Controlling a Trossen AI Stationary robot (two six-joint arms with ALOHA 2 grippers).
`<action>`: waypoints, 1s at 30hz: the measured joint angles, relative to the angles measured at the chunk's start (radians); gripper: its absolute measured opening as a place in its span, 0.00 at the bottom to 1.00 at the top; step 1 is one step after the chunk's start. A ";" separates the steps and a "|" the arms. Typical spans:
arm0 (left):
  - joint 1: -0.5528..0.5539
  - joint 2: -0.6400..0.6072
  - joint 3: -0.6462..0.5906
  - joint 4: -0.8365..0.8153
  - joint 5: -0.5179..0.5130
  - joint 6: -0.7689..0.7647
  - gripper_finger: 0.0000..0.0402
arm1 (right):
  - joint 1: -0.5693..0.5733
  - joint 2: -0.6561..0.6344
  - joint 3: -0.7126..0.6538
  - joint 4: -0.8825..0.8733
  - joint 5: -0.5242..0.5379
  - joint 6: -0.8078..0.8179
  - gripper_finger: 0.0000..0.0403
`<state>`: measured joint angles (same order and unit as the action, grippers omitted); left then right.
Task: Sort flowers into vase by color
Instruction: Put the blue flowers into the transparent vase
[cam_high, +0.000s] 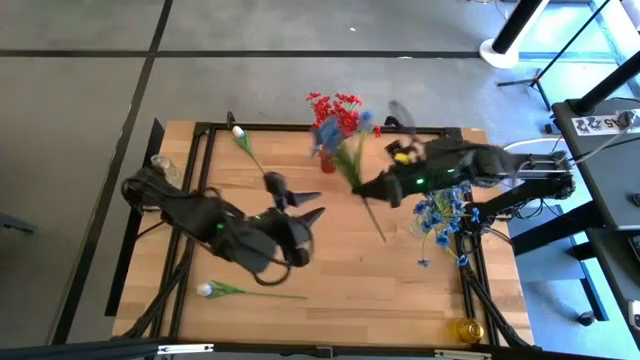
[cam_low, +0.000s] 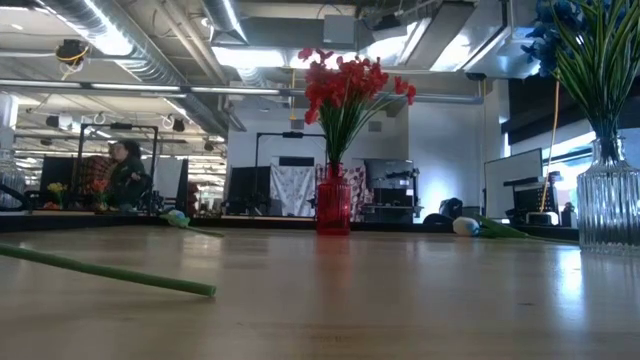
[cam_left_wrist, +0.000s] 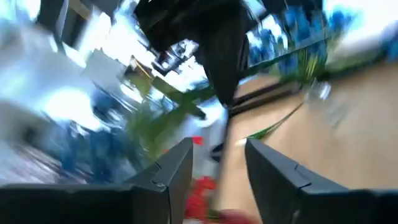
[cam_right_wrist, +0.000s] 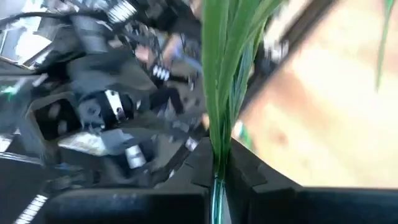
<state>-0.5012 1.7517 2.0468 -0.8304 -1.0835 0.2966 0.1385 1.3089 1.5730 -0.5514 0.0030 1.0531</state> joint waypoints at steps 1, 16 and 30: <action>-0.005 -0.017 0.000 -0.017 0.023 -0.128 0.37 | 0.001 -0.018 0.000 0.004 0.034 -0.047 0.04; 0.131 -0.006 -0.049 0.433 0.405 -0.691 0.44 | 0.155 -0.101 0.002 0.337 0.221 -0.887 0.04; 0.216 0.093 -0.051 0.734 0.652 -0.374 0.48 | 0.208 -0.095 0.001 0.387 0.189 -0.987 0.03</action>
<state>-0.2855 1.8450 1.9957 -0.0963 -0.4316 -0.0777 0.3466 1.2137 1.5742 -0.1647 0.1923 0.0661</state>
